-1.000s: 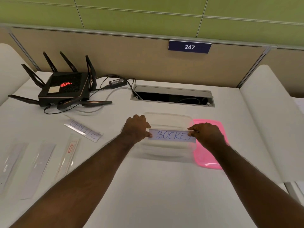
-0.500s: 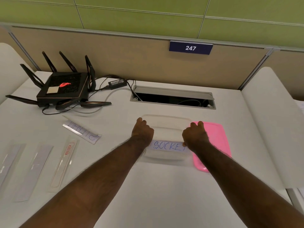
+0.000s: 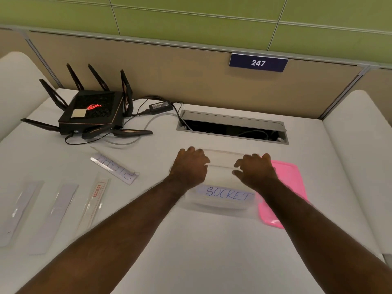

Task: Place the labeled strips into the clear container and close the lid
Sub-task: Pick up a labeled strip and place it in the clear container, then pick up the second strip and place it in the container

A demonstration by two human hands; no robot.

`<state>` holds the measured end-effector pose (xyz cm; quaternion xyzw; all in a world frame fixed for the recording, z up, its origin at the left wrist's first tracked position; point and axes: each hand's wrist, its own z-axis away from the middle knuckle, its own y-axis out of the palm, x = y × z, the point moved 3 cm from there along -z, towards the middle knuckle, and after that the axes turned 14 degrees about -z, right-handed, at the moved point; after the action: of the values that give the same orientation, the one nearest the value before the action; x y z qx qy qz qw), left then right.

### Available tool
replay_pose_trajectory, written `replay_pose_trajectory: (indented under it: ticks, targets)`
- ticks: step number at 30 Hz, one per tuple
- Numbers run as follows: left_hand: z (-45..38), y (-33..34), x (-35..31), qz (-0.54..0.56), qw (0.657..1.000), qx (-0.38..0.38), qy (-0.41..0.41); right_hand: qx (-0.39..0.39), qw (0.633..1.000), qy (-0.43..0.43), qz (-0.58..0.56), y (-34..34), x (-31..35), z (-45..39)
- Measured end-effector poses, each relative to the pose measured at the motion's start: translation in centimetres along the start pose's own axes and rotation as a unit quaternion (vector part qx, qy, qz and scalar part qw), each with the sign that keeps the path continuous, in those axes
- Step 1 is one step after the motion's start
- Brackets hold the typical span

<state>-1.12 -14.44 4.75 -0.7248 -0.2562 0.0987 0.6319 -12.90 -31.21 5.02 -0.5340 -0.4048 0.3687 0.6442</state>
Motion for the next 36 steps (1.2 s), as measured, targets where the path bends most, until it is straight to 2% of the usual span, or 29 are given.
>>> replay_pose_trajectory:
  ticks: [2,4,10,13,17,21,25,32,36]
  targets:
    - [0.8,-0.7,2.2,0.024,0.996,-0.055,-0.064,-0.041,0.999,-0.008,-0.029,-0.9,1.2,-0.8]
    - [1.7,-0.8,4.7,0.034,0.988,-0.065,-0.134,-0.069,0.996,-0.021,-0.06,-1.5,2.9,-1.7]
    - [5.7,1.5,12.6,0.027,0.94,0.028,-0.339,-0.078,0.977,-0.102,-0.171,-1.0,12.0,-4.2]
    - [8.3,2.6,16.1,0.055,0.889,0.053,-0.452,-0.048,0.962,-0.155,-0.22,0.7,17.2,-5.3]
    - [11.6,4.9,19.1,0.2,0.786,0.05,-0.583,0.062,0.954,-0.179,-0.234,4.7,23.4,-6.0]
    - [12.8,7.9,19.8,0.363,0.704,0.135,-0.595,0.193,0.936,-0.144,-0.256,8.4,27.0,-6.5]
    - [13.2,9.2,19.2,0.505,0.62,0.109,-0.59,0.243,0.923,-0.091,-0.285,10.0,28.5,-6.8]
    - [13.3,10.0,18.9,0.57,0.534,0.089,-0.618,0.273,0.915,-0.097,-0.28,9.6,29.1,-6.3]
    - [13.7,10.4,18.6,0.587,0.512,0.059,-0.625,0.279,0.914,-0.115,-0.272,9.1,29.3,-5.6]
